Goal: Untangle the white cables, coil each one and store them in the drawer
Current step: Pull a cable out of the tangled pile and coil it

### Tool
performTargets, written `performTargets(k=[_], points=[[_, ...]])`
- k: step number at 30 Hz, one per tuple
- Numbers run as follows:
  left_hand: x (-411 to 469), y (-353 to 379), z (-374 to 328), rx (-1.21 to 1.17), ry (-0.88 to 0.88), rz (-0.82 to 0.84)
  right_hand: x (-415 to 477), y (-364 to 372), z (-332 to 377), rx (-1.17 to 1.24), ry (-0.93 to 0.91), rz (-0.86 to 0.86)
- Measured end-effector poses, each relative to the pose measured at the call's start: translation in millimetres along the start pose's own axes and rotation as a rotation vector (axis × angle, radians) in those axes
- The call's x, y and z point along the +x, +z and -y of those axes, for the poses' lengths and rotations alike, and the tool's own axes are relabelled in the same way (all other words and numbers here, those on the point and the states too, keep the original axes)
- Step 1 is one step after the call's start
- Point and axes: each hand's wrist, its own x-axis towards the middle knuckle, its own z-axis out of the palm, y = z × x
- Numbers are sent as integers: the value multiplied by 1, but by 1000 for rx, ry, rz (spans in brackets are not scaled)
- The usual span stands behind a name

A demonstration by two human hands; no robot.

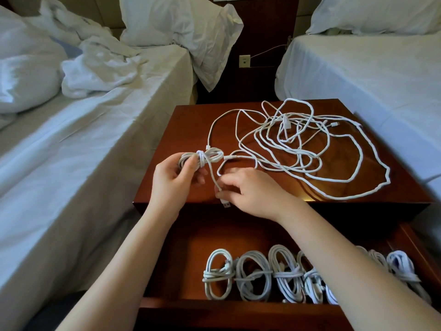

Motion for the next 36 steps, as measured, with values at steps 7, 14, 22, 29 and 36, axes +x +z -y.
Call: performTargets(k=[7, 14, 22, 29, 36], points=[[-6, -1, -9, -416, -25, 282, 0, -13, -8, -42, -62, -271], [-8, -6, -7, -284, -37, 589, -3, -22, -13, 25, -83, -395], [-8, -13, -15, -99, -7, 664, -3, -15, -20, -101, -123, -424], [-2, -14, -9, 469, 41, 619, -2, -23, -23, -101, -54, -253], [-4, -5, -10, 651, 127, 534, -2, -27, -16, -130, -30, -168]])
